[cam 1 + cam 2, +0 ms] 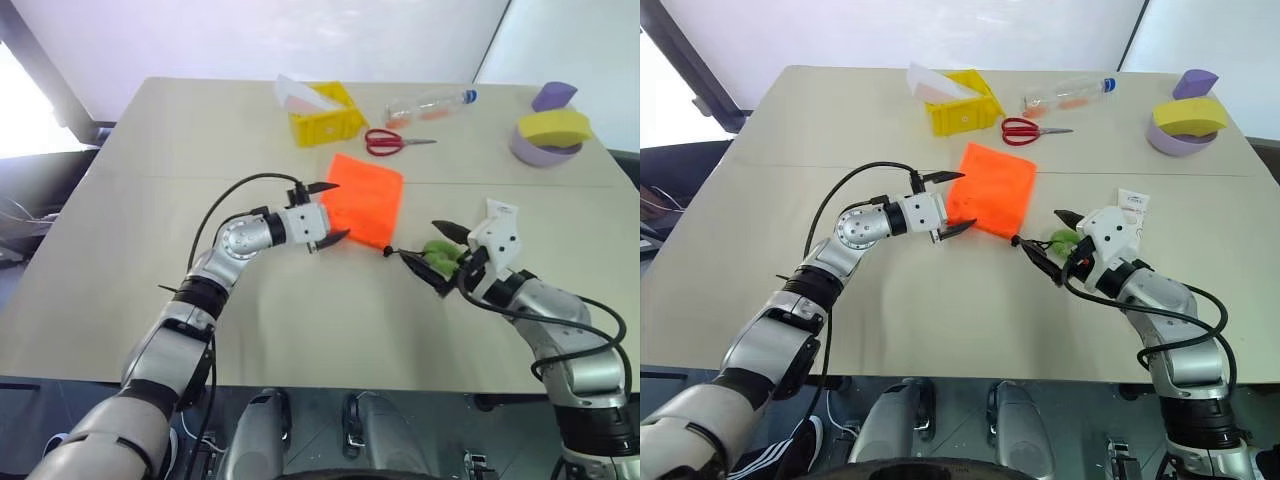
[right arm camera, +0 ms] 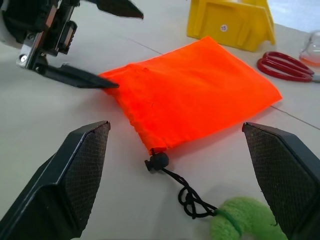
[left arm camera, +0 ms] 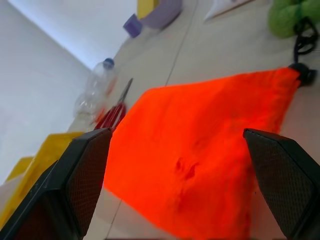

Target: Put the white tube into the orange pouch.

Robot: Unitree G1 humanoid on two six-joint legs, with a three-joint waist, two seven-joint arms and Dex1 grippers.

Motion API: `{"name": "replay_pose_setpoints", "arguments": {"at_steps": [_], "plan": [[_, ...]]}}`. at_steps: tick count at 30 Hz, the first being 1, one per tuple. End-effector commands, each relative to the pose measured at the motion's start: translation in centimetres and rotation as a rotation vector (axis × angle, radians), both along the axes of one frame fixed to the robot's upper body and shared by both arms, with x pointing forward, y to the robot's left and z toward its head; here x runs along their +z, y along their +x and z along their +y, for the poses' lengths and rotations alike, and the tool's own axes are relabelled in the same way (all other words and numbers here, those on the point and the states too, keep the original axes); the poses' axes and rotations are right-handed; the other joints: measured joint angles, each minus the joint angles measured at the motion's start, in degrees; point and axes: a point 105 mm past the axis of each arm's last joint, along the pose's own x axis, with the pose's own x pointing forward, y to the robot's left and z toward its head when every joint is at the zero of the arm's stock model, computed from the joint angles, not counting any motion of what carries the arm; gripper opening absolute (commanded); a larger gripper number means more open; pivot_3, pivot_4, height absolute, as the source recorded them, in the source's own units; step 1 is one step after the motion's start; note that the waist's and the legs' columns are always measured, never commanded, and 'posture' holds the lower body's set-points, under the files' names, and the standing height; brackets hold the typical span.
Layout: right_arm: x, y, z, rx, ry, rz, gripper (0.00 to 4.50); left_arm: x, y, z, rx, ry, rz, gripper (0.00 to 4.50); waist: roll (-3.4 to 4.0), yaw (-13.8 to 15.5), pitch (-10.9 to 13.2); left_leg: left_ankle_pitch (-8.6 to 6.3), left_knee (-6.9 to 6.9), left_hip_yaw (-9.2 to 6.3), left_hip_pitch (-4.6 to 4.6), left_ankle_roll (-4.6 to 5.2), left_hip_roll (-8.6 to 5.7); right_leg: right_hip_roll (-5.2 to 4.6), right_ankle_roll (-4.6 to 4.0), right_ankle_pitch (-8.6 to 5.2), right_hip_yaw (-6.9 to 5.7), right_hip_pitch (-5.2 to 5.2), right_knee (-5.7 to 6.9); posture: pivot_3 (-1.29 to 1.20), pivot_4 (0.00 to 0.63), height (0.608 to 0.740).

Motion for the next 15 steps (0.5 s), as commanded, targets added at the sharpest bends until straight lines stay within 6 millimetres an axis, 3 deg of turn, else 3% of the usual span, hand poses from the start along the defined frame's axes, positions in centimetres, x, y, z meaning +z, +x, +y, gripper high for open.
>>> {"name": "replay_pose_setpoints", "arguments": {"at_steps": [1, 11, 15], "plan": [[1.6, -0.3, 0.2, -0.001, 0.01, -0.068, 4.42, 1.4, -0.7, -0.8, -0.078, -0.01, -0.06, 4.5, 0.0, 0.02, 0.0, -0.01, 0.06, -0.04, -0.03, 0.01, 0.01, 0.0, -0.01, 0.01, -0.01, 0.0, 0.01, 0.0, 0.15, 0.74], [1.7, -0.3, 0.8, 0.013, 0.016, -0.072, 4.42, 0.0, 0.0, -1.5, -0.041, 0.205, -0.282, 4.5, 0.0, 0.15, 0.0, -0.06, 0.26, -0.1, -0.07, 0.12, 0.01, -0.13, 0.14, 0.2, 0.02, 0.03, -0.01, 0.0, 0.15, 0.74], [1.8, -0.3, 0.8, 0.013, 0.013, -0.075, 4.42, 0.5, 0.8, -1.7, 0.024, 0.188, -0.371, 4.5, 0.0, 0.09, 0.0, -0.08, 0.26, -0.09, -0.07, 0.15, 0.01, -0.15, 0.16, 0.2, 0.03, 0.03, -0.01, 0.0, 0.15, 0.74]]}}
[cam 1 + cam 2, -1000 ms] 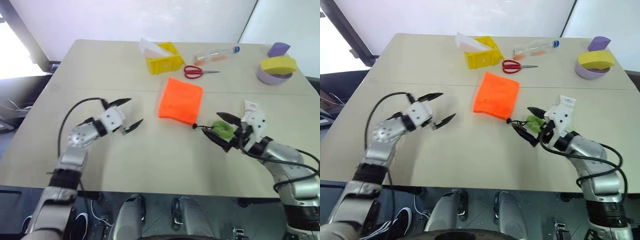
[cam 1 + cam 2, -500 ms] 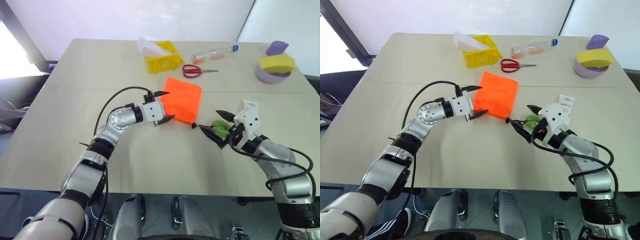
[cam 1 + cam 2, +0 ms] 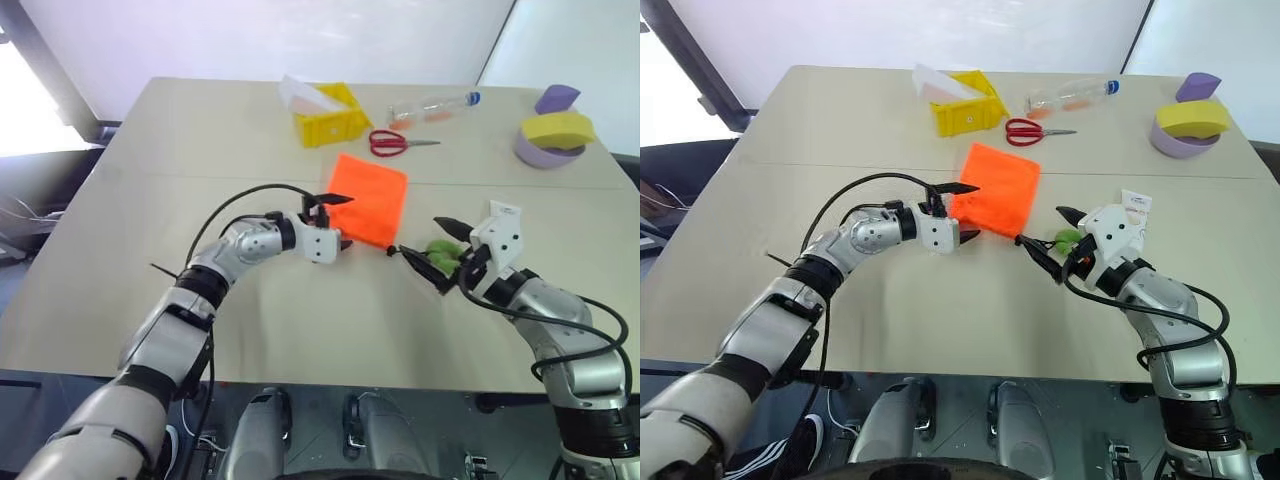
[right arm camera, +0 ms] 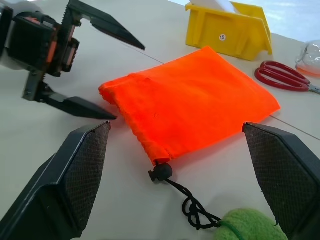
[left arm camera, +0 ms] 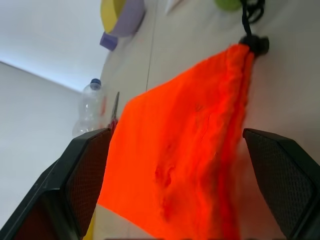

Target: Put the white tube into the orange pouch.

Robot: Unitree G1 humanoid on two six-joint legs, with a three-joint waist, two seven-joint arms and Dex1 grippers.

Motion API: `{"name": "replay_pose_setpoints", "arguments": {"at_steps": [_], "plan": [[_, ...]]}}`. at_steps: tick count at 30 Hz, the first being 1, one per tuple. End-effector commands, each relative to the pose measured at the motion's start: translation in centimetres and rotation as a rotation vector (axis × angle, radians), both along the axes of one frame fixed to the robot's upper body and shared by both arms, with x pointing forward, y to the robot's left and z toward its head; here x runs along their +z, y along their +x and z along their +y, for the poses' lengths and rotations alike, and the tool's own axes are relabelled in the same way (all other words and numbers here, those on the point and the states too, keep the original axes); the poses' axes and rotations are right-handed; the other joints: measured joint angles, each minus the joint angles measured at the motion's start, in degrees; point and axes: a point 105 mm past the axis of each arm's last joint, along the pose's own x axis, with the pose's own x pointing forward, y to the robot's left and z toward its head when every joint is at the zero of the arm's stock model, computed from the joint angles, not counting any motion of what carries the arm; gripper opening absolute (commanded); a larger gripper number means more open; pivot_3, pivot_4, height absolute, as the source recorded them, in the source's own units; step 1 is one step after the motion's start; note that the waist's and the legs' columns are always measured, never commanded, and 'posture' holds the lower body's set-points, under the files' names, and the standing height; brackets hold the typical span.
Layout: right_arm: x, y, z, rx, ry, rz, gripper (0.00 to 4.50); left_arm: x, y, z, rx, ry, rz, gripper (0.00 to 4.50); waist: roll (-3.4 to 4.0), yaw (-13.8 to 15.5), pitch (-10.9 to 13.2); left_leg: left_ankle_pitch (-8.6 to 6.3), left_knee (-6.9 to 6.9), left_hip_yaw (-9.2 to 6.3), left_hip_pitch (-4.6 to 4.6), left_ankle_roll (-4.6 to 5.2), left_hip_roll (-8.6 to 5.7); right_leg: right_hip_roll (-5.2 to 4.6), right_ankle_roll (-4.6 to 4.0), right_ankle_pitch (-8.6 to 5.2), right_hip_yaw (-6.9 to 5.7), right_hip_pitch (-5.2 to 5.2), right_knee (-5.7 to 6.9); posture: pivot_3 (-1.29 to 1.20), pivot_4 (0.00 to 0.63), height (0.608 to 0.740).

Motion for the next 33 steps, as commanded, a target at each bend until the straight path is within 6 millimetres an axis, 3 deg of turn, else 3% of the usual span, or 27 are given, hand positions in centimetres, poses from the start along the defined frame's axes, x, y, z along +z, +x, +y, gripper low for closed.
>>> {"name": "replay_pose_setpoints", "arguments": {"at_steps": [1, 6, 13, 16, 19, 26, 33], "plan": [[1.5, -0.2, 0.5, 0.016, 0.007, -0.06, 4.42, 1.0, 0.6, -0.4, 0.025, -0.019, -0.085, 4.5, 0.0, -0.03, 0.0, 0.0, 0.0, 0.0, 0.0, 0.01, 0.0, 0.0, 0.0, 0.0, 0.0, 0.0, 0.0, 0.0, 0.15, 0.74], [1.7, -0.2, 0.5, 0.013, 0.009, -0.066, 4.42, -0.1, 0.5, -0.4, 0.031, -0.009, -0.055, 4.5, 0.0, -0.05, 0.0, -0.01, 0.0, 0.02, 0.0, 0.02, -0.01, 0.02, 0.0, 0.0, 0.0, -0.01, 0.0, 0.0, 0.15, 0.74], [1.6, -0.2, 0.8, 0.014, 0.012, -0.07, 4.42, 1.4, 1.4, -0.5, 0.083, -0.073, -0.109, 4.5, 0.0, -0.02, 0.0, -0.01, 0.03, 0.01, 0.0, 0.02, 0.0, 0.0, 0.02, 0.01, 0.0, 0.0, 0.01, 0.0, 0.15, 0.74], [1.7, -0.1, 0.8, 0.012, 0.011, -0.074, 4.42, 0.7, 1.3, -0.9, 0.08, -0.065, -0.091, 4.5, 0.0, -0.03, 0.0, -0.01, 0.04, 0.02, 0.0, 0.02, -0.01, -0.02, 0.02, 0.01, 0.0, 0.0, 0.01, 0.0, 0.15, 0.74], [1.9, 0.0, 0.7, 0.007, 0.008, -0.082, 4.5, 0.0, 1.2, -1.1, 0.081, -0.063, -0.052, 3.63, 0.0, -0.04, 0.0, -0.01, 0.04, 0.05, -0.01, 0.02, -0.04, -0.02, 0.02, 0.01, 0.0, 0.0, 0.01, 0.0, 0.15, 0.74], [2.1, 0.0, 0.9, 0.01, 0.007, -0.088, 4.5, -0.7, 1.6, -1.1, 0.118, -0.072, 0.026, 0.11, -0.01, -0.05, -0.02, -0.01, 0.05, 0.04, 0.02, 0.02, -0.05, 0.01, 0.02, 0.01, 0.0, 0.01, 0.03, 0.0, 0.15, 0.74], [2.1, 0.2, 0.8, 0.01, 0.001, -0.09, 4.5, -0.6, 1.3, -0.7, 0.107, -0.117, 0.126, 0.04, -0.01, -0.07, -0.02, -0.01, 0.09, 0.03, 0.03, 0.03, -0.03, -0.01, 0.02, 0.02, 0.0, 0.05, 0.03, 0.0, 0.15, 0.74]]}}
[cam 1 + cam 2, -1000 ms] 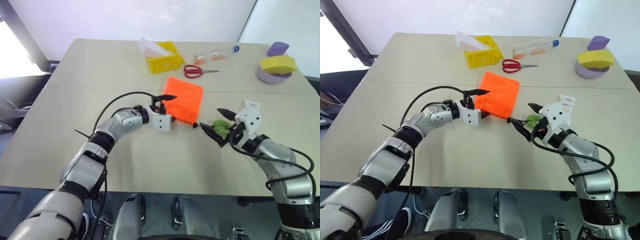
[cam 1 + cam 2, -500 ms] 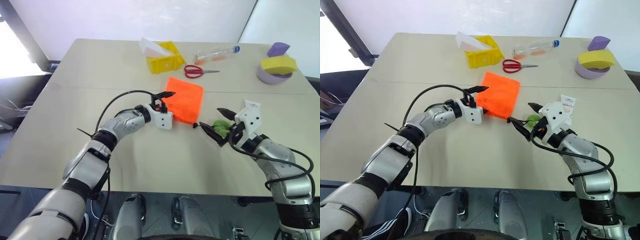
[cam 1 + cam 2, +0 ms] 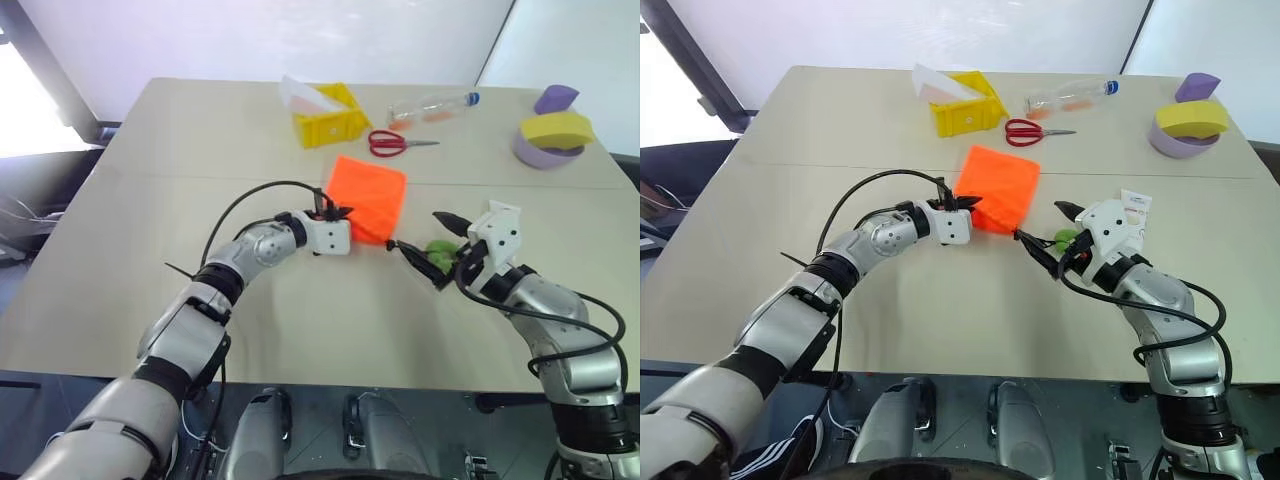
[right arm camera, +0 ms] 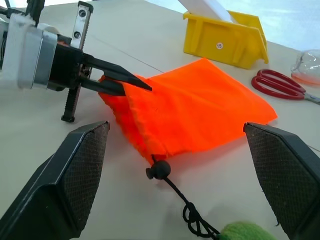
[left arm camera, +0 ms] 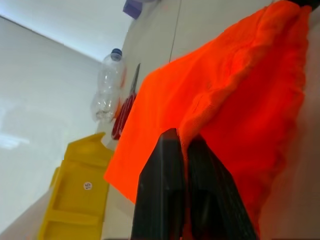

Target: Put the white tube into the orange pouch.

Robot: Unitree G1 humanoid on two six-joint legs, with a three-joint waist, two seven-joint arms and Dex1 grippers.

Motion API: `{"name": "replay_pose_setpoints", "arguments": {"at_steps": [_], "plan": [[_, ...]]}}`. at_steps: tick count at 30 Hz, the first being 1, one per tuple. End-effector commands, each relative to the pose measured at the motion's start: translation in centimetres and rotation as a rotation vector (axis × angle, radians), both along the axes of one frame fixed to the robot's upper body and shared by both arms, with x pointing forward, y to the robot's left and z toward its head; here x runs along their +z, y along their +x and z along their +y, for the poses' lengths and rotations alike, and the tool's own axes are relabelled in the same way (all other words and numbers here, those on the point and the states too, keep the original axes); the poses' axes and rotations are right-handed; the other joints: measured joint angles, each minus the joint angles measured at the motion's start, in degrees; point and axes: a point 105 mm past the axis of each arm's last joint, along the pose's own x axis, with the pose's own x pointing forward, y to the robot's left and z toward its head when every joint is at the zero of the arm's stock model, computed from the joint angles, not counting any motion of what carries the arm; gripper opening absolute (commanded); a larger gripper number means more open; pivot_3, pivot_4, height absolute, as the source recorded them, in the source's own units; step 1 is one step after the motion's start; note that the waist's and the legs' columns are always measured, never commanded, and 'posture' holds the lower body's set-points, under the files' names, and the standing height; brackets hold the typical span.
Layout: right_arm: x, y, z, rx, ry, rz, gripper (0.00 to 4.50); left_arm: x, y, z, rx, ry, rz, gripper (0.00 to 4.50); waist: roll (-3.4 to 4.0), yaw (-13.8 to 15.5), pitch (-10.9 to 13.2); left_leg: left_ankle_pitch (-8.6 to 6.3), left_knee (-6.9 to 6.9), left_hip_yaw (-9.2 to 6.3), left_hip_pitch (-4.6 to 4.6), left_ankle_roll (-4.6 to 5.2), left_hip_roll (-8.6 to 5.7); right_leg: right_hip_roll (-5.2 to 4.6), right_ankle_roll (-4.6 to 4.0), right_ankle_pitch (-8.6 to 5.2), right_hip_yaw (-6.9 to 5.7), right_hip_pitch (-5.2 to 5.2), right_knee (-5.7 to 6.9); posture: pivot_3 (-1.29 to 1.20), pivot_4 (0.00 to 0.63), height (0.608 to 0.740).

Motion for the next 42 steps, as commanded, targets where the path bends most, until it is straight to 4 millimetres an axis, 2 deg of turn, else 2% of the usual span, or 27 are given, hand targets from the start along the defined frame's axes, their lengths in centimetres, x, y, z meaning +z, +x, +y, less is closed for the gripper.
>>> {"name": "replay_pose_setpoints", "arguments": {"at_steps": [1, 9, 15, 20, 27, 30, 33, 39, 42], "plan": [[1.6, -0.2, 0.5, 0.015, -0.003, -0.068, 4.5, 0.6, -0.4, 0.1, -0.029, -0.047, 0.046, 0.04, 0.0, -0.03, 0.0, 0.0, 0.0, 0.0, 0.0, 0.0, -0.01, 0.0, 0.0, 0.0, 0.0, 0.0, 0.0, 0.0, 0.15, 0.74], [1.3, -0.2, 0.5, 0.018, -0.005, -0.063, 4.5, 3.4, -2.5, 1.8, -0.098, -0.05, 0.058, 0.04, 0.0, -0.12, 0.0, 0.0, 0.0, -0.01, 0.01, 0.0, 0.04, 0.05, -0.02, 0.0, 0.0, -0.02, 0.07, 0.0, 0.15, 0.74], [1.2, 0.0, 0.6, 0.021, -0.004, -0.063, 4.5, 4.1, -5.0, 3.5, -0.094, -0.004, 0.08, 0.04, 0.03, -0.1, -0.01, 0.0, 0.03, 0.0, 0.04, 0.01, 0.07, 0.03, -0.02, 0.0, 0.07, 0.0, 0.12, 0.0, 0.15, 0.74], [1.1, 0.0, 0.6, 0.026, -0.008, -0.061, 4.5, 4.0, -6.8, 4.6, -0.067, 0.014, 0.154, 0.04, 0.04, -0.05, -0.02, 0.01, 0.03, -0.02, 0.05, 0.0, 0.08, 0.05, -0.02, 0.0, 0.08, 0.0, 0.15, 0.0, 0.15, 0.74], [1.1, 0.1, 0.7, 0.035, -0.01, -0.061, 4.5, 5.9, -9.1, 5.9, -0.062, -0.022, 0.225, 0.04, 0.04, -0.09, -0.02, 0.01, 0.07, -0.03, 0.07, 0.01, 0.08, 0.04, -0.06, 0.01, 0.1, 0.0, 0.18, 0.0, 0.15, 0.74], [1.0, 0.1, 0.6, 0.038, -0.011, -0.06, 4.5, 6.5, -10.2, 5.8, -0.087, -0.062, 0.287, 0.04, 0.05, -0.08, -0.02, 0.01, 0.07, -0.04, 0.07, 0.01, 0.09, 0.05, -0.07, 0.01, 0.1, 0.0, 0.17, 0.0, 0.15, 0.74], [0.9, 0.3, 0.8, 0.044, -0.013, -0.058, 4.5, 4.8, -10.6, 6.2, -0.061, -0.031, 0.328, 0.04, 0.08, -0.07, -0.04, 0.01, 0.07, -0.02, 0.08, 0.01, 0.08, 0.04, -0.06, 0.0, 0.13, 0.01, 0.17, 0.0, 0.15, 0.74], [0.8, 0.2, 1.3, 0.062, -0.007, -0.053, 4.5, 1.4, -9.2, 7.8, 0.022, 0.058, 0.299, 0.04, 0.08, -0.04, -0.04, 0.01, 0.06, -0.03, 0.1, 0.01, 0.07, 0.08, -0.12, 0.01, 0.14, 0.01, 0.17, 0.0, 0.15, 0.74], [-0.5, -0.3, 1.2, 0.078, -0.08, -0.017, 4.5, 0.2, -8.4, 9.6, 0.069, 0.123, 0.258, 0.04, 0.08, -0.04, -0.04, 0.01, 0.06, -0.03, 0.09, 0.01, 0.09, 0.04, -0.27, -0.05, 0.14, 0.0, 0.16, 0.0, 0.15, 0.74]]}}
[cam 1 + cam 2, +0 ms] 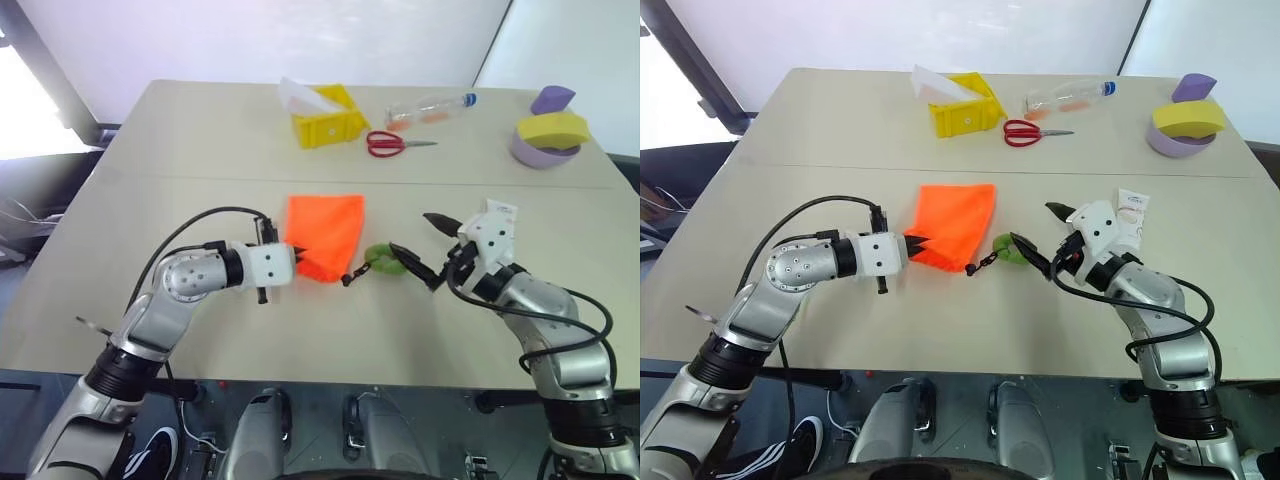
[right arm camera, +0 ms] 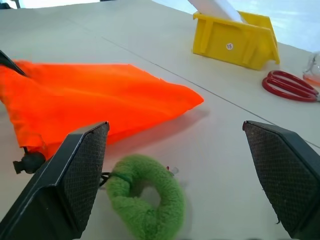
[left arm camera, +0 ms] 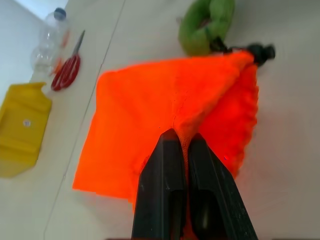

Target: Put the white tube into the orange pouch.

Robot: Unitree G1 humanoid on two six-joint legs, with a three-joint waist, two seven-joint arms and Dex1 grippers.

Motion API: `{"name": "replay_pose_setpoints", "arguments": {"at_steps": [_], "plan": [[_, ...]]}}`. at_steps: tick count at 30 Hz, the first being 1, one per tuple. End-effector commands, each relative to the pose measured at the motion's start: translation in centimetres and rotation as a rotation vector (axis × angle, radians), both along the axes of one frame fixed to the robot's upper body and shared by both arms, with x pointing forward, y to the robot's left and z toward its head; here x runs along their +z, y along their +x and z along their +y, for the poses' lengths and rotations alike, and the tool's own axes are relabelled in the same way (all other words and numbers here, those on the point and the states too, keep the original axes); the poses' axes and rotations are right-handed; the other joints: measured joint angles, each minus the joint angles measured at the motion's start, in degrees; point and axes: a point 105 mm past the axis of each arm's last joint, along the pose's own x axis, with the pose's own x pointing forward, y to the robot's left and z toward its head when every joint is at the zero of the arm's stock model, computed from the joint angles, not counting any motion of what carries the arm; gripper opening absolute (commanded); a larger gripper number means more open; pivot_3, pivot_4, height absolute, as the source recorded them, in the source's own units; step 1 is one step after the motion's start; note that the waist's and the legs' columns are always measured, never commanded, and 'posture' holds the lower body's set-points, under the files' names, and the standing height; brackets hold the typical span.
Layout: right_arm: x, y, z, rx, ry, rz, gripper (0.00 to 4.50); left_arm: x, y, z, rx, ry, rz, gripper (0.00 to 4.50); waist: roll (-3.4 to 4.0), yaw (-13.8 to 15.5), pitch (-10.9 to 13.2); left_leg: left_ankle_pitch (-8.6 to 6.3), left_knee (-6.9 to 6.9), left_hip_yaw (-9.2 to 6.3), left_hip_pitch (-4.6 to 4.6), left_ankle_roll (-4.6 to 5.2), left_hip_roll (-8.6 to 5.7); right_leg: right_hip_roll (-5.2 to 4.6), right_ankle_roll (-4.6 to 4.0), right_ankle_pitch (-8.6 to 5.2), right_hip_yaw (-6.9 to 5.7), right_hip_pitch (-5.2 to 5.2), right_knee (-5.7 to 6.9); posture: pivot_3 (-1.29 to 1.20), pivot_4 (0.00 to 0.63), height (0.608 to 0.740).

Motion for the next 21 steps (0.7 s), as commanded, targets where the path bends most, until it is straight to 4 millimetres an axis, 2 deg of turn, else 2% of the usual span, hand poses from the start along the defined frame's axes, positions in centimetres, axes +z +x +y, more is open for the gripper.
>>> {"name": "replay_pose_setpoints", "arguments": {"at_steps": [1, 6, 10, 15, 18, 21], "plan": [[-0.3, -0.7, 0.3, 0.037, -0.072, -0.011, 4.5, 0.0, 0.7, 1.3, 0.015, 0.054, -0.083, 0.04, 0.0, 0.01, 0.0, 0.0, 0.0, 0.01, 0.0, 0.0, 0.0, -0.02, -0.04, 0.0, 0.0, 0.0, 0.0, 0.0, 0.15, 0.74], [-1.1, -1.0, 1.5, 0.09, -0.104, 0.026, 4.5, 0.4, 1.1, 1.2, 0.017, -0.008, -0.089, 0.04, 0.0, 0.0, 0.0, 0.0, 0.0, 0.07, -0.02, 0.0, -0.02, -0.13, -0.03, 0.01, 0.0, -0.02, -0.02, 0.0, 0.15, 0.74], [-0.3, -1.9, 4.2, 0.194, -0.063, 0.002, 4.5, -0.3, 0.5, 0.6, -0.008, -0.024, -0.07, 0.04, 0.01, -0.04, 0.0, 0.0, -0.01, 0.06, -0.02, 0.01, -0.01, -0.12, 0.01, 0.04, 0.0, -0.02, -0.02, 0.0, 0.15, 0.74], [-0.8, -2.8, 6.8, 0.276, -0.04, 0.03, 4.5, -0.2, 0.3, 0.3, -0.009, -0.058, -0.047, 0.04, 0.0, -0.01, 0.0, 0.0, -0.03, 0.02, -0.01, 0.01, 0.02, -0.11, 0.09, 0.08, -0.01, -0.03, -0.02, 0.0, 0.15, 0.74], [-0.8, -2.5, 8.3, 0.277, -0.02, 0.026, 4.5, -0.1, 0.1, -0.2, -0.027, -0.073, -0.042, 0.04, 0.0, -0.03, 0.0, 0.0, -0.02, 0.04, -0.01, 0.01, 0.01, -0.12, 0.07, 0.07, -0.01, -0.03, -0.02, 0.0, 0.15, 0.74], [-0.8, -2.1, 9.0, 0.265, -0.04, 0.0, 4.5, 0.1, -0.1, -0.5, -0.04, -0.085, -0.042, 0.04, 0.01, -0.03, 0.0, 0.0, -0.01, 0.06, -0.02, 0.01, -0.01, -0.14, -0.06, 0.02, -0.01, -0.03, -0.02, 0.0, 0.15, 0.74]]}}
